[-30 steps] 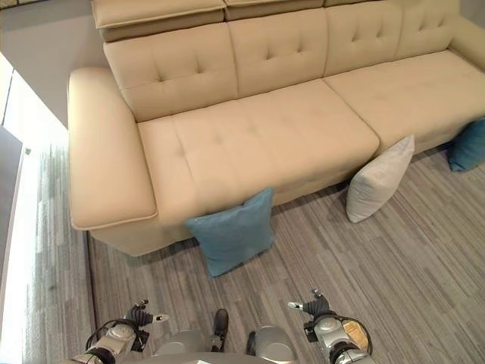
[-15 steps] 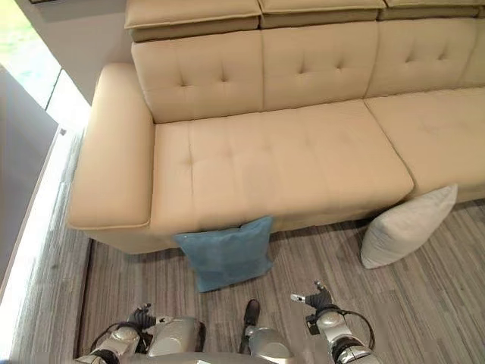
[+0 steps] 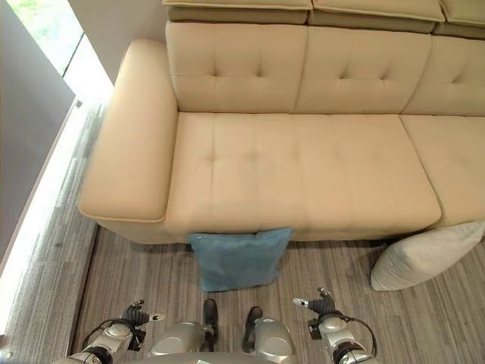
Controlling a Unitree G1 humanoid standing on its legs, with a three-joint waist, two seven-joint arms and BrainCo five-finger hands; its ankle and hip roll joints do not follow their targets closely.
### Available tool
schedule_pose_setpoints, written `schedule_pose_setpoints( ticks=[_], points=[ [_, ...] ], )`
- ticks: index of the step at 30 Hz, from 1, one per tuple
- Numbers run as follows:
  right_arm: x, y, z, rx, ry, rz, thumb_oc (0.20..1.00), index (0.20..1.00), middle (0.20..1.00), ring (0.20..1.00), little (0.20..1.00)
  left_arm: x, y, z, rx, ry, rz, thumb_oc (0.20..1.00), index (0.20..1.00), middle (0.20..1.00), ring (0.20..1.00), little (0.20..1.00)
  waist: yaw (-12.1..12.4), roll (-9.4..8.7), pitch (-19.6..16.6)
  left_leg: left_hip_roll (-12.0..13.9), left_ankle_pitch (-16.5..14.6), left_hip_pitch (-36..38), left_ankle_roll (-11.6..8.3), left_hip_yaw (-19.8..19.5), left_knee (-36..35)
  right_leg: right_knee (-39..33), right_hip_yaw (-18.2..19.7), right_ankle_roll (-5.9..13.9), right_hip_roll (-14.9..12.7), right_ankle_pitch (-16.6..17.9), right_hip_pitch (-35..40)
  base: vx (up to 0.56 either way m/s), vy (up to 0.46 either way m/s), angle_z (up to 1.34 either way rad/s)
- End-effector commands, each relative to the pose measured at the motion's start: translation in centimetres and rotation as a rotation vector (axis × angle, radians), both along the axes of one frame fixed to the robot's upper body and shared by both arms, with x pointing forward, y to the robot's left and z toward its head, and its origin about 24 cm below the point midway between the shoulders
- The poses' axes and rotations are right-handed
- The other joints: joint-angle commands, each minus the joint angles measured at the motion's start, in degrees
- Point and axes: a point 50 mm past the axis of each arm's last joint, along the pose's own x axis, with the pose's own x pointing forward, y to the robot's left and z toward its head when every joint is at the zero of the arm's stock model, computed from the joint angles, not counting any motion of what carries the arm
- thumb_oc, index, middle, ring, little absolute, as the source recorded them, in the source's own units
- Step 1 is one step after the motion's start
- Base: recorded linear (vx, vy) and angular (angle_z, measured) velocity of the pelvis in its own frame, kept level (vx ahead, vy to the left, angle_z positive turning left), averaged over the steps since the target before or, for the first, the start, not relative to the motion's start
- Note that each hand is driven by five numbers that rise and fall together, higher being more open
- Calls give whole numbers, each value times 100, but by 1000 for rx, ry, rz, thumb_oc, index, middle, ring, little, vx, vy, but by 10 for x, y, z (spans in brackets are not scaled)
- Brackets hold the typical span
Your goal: Pick up all the scattered cushions and arrange them neatly on the sofa.
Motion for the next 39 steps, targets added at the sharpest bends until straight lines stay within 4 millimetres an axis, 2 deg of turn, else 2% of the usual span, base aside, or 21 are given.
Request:
schedule_pose_setpoints(
  ticks=[1, 3, 6, 8, 13, 17, 20, 21, 23, 24, 30, 31, 32, 33, 35, 36, 37, 39],
  points=[
    [4, -6, 3, -9, -19, -18, 1000, 1000, 1000, 1000, 1000, -2, 0, 0, -5, -13, 15, 1000, 1000, 1000, 1000, 1000, 103, -107, -25, 28, -548, -385, -259, -219, 675, -1533, 234, 159, 114, 915, 520, 104, -6, 79],
    [5, -7, 4, -12, -22, -13, 1000, 1000, 1000, 1000, 1000, -3, 1, 0, -5, -15, 28, 1000, 1000, 1000, 1000, 1000, 88, -129, -2, -25, -548, -332, -275, -351, 659, -1786, 308, 155, 77, 1012, 491, 96, -33, 13],
    [4, -10, 4, -38, -17, 4, 1000, 1000, 1000, 1000, 1000, -5, -2, -2, -24, -25, 61, 1000, 1000, 1000, 1000, 1000, 154, -170, -96, -45, -526, -311, -353, -448, 553, -2249, 162, 146, 65, 1109, 711, 93, -110, 20],
    [3, -10, 4, -41, -18, 7, 1000, 1000, 1000, 1000, 1000, -4, -3, -1, -25, -28, 61, 1000, 1000, 1000, 1000, 1000, 155, -175, -109, -39, -517, -295, -373, -457, 535, -2312, 135, 136, 67, 1110, 770, 45, -79, 12],
    [5, -11, 6, -56, -30, 17, 1000, 1000, 1000, 1000, 1000, 9, -6, 4, -29, -92, 68, 1000, 1000, 1000, 1000, 1000, 167, -197, -129, 1, -465, -232, -433, -524, 415, -2500, 37, 107, 81, 1090, 964, 21, -54, 13],
    [25, -10, 17, -73, -109, 21, 1000, 1000, 1000, 1000, 1000, 41, -9, 18, -52, -228, 83, 1000, 1000, 1000, 1000, 1000, 166, -194, 140, 35, -383, -504, -483, -565, 453, -2426, -51, 80, 70, 1093, 741, -151, -54, 8],
    [52, -8, 33, -101, -209, 35, 1000, 1000, 1000, 1000, 1000, 75, -13, 37, -61, -367, 100, 1000, 1000, 1000, 1000, 1000, 135, -183, 503, 29, -256, -1271, -568, -589, 752, -2179, -127, 20, 43, 1167, 29, -341, -66, 18],
    [61, -8, 39, -112, -242, 38, 1000, 1000, 1000, 1000, 1000, 84, -14, 43, -70, -409, 116, 1000, 1000, 1000, 1000, 1000, 125, -173, 579, 29, -206, -1503, -595, -609, 824, -2101, -145, -2, 25, 1199, -219, -411, -60, 14],
    [97, -6, 68, -189, -382, 35, 1000, 1000, 1000, 1000, 1000, 119, -21, 69, -95, -563, 152, 1000, 1000, 1000, 1000, 1000, 73, -31, 737, 105, -38, -2682, -649, -621, 1260, -1505, -261, -109, -38, 1163, -1465, -344, -69, 21],
    [104, -6, 74, -199, -415, 29, 1000, 1000, 1000, 1000, 1000, 126, -22, 74, -96, -585, 149, 1000, 1000, 1000, 1000, 1000, 72, 1, 726, 156, -195, -2857, -688, -644, 1401, -1342, -218, -101, -14, 986, -1657, -124, -57, 21],
    [150, 4, 129, -233, -707, -87, 1000, 1000, 1000, 1000, 1000, 168, -35, 116, -108, -789, 174, 1000, 1000, 1000, 1000, 1000, -25, 154, 789, 214, -50, -4232, -675, -647, 1808, -797, -142, -146, -68, 970, -3103, -140, 7, 3],
    [163, 8, 150, -230, -806, -138, 1000, 1000, 1000, 1000, 1000, 181, -41, 132, -119, -853, 181, 1000, 1000, 1000, 1000, 1000, -58, 199, 804, 219, -16, -4635, -689, -665, 1905, -657, -94, -153, -85, 969, -3522, -142, 10, -12],
    [170, 12, 162, -228, -863, -156, 1000, 1000, 1000, 1000, 1000, 187, -43, 139, -122, -882, 182, 1000, 1000, 1000, 1000, 1000, -73, 218, 792, 217, -10, -4872, -692, -667, 1982, -560, -63, -153, -91, 969, -3761, -178, 17, -12],
    [184, 17, 191, -253, -979, -194, 1000, 1000, 1000, 1000, 1000, 204, -49, 162, -116, -963, 180, 1000, 1000, 1000, 1000, 1000, -126, 248, 814, 261, 6, -5350, -722, -658, 2050, -462, -14, -146, -119, 972, -4227, -128, 18, -12],
    [191, 20, 204, -279, -1023, -206, 1000, 1000, 1000, 1000, 1000, 214, -53, 177, -117, -1013, 180, 1000, 1000, 1000, 1000, 1000, -150, 266, 819, 272, 5, -5681, -724, -657, 2158, -338, 23, -144, -128, 977, -4573, -70, 11, -9],
    [191, 20, 204, -279, -1024, -206, 1000, 1000, 1000, 1000, 1000, 214, -53, 178, -117, -1014, 180, 1000, 1000, 1000, 1000, 1000, -150, 265, 802, 271, 1, -5716, -724, -655, 2174, -323, 27, -144, -129, 973, -4608, -33, 1, -2],
    [198, 23, 220, -300, -1077, -210, 1000, 1000, 1000, 1000, 1000, 223, -56, 194, -116, -1066, 177, 1000, 1000, 1000, 1000, 1000, -189, 269, 797, 273, -5, -5999, -731, -678, 2257, -209, 75, -148, -130, 962, -4894, 0, 0, 0],
    [202, 27, 230, -302, -1110, -219, 1000, 1000, 1000, 1000, 1000, 230, -63, 207, -129, -1113, 178, 1000, 1000, 1000, 1000, 1000, -225, 284, 785, 276, -1, -6312, -740, -692, 2315, -103, 105, -140, -137, 957, -5228, 0, 0, 0]
  ],
)
